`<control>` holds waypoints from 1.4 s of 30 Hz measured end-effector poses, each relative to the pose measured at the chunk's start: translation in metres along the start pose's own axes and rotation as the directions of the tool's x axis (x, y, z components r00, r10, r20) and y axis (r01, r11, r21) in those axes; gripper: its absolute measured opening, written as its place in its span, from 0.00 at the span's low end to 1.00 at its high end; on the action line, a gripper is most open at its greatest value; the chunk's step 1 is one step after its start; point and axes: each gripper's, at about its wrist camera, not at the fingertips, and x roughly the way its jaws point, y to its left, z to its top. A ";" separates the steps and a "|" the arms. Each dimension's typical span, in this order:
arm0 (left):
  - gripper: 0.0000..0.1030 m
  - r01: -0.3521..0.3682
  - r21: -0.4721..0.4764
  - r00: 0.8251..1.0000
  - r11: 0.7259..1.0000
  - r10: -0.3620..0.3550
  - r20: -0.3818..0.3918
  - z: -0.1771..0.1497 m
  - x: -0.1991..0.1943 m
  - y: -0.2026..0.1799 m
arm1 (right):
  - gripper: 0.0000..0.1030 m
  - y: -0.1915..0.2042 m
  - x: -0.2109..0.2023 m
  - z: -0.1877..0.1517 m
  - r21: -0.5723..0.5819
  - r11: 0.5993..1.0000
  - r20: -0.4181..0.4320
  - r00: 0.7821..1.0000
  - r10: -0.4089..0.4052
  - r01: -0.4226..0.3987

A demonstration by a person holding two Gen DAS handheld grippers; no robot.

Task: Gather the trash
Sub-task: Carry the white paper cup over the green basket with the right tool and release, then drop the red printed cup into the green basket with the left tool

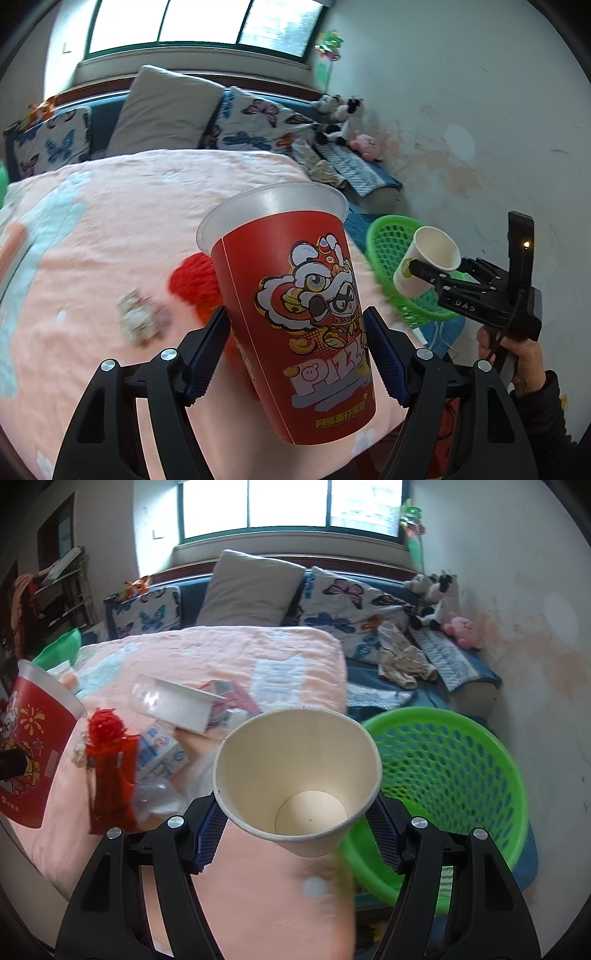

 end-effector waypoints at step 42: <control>0.77 0.160 0.154 0.965 0.975 -0.122 -0.231 0.074 0.226 -0.192 | 0.79 -0.126 -0.016 -0.069 0.157 0.980 -0.059 0.992 -0.116 0.124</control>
